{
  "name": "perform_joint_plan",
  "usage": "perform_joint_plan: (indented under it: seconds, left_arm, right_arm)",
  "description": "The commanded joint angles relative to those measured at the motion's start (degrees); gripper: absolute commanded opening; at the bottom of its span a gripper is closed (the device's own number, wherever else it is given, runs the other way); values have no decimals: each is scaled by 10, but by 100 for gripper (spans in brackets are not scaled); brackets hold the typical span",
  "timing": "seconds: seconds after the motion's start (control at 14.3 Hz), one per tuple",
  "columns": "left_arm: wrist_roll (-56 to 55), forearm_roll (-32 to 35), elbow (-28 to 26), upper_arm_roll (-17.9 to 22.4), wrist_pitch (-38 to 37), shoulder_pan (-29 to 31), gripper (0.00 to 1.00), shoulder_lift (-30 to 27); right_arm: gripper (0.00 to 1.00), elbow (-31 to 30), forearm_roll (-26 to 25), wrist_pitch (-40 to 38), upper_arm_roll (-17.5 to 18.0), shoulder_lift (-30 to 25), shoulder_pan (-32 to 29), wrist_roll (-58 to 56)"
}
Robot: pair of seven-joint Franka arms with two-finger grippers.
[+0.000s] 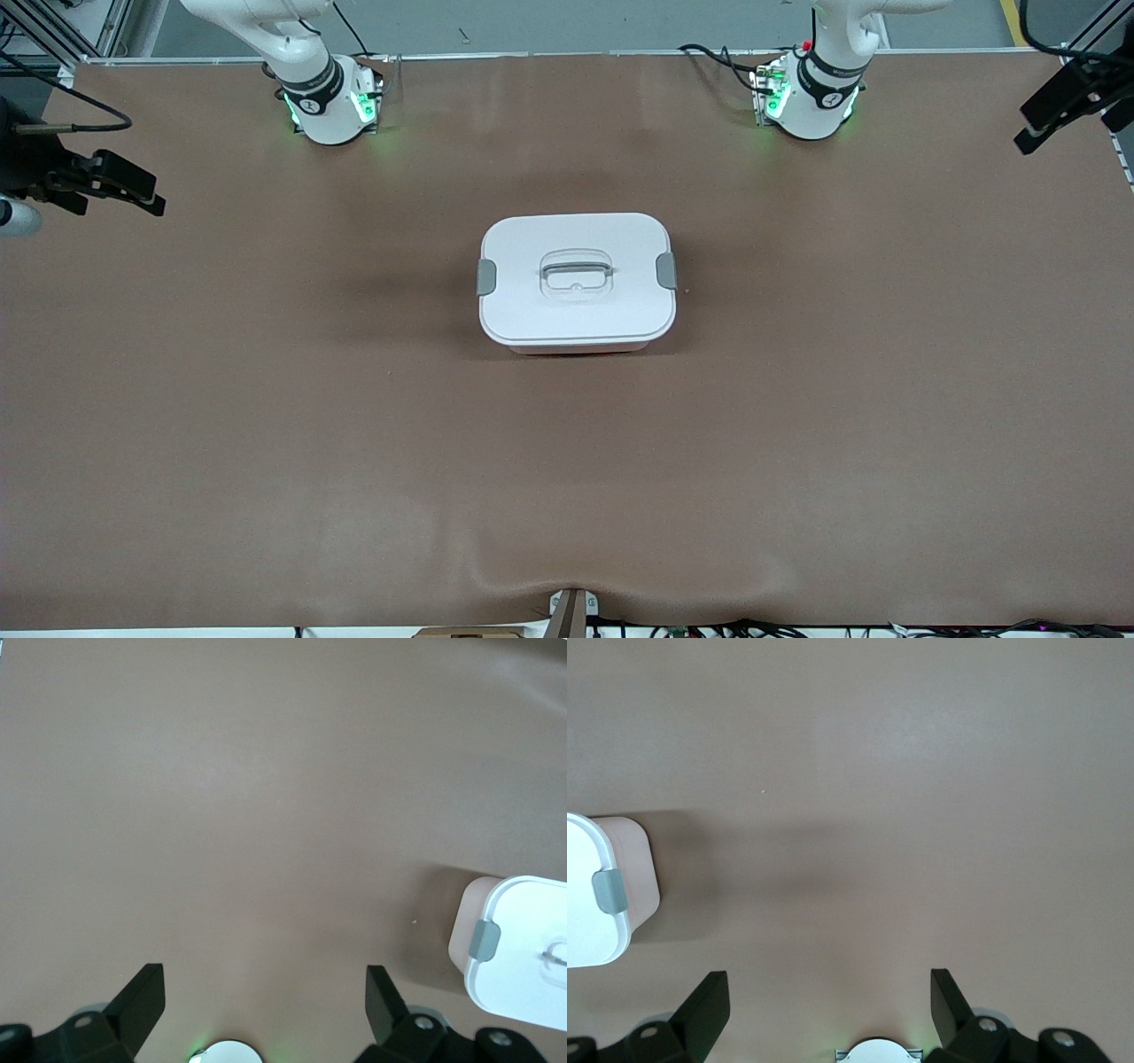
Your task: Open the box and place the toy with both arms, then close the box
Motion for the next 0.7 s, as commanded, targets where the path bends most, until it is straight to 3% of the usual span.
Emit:
perform_joint_plan:
  seconds: [0.0,0.63]
  left_arm:
    - [39,-23,-4,28,15,-7,100,24]
    - [93,-22,-19,26,54,-23,100,48]
  right_arm:
    - [100,10,-5,-8,6,2,-4,-5]
    - [100,10,-5,-8,6,2,-3,-5]
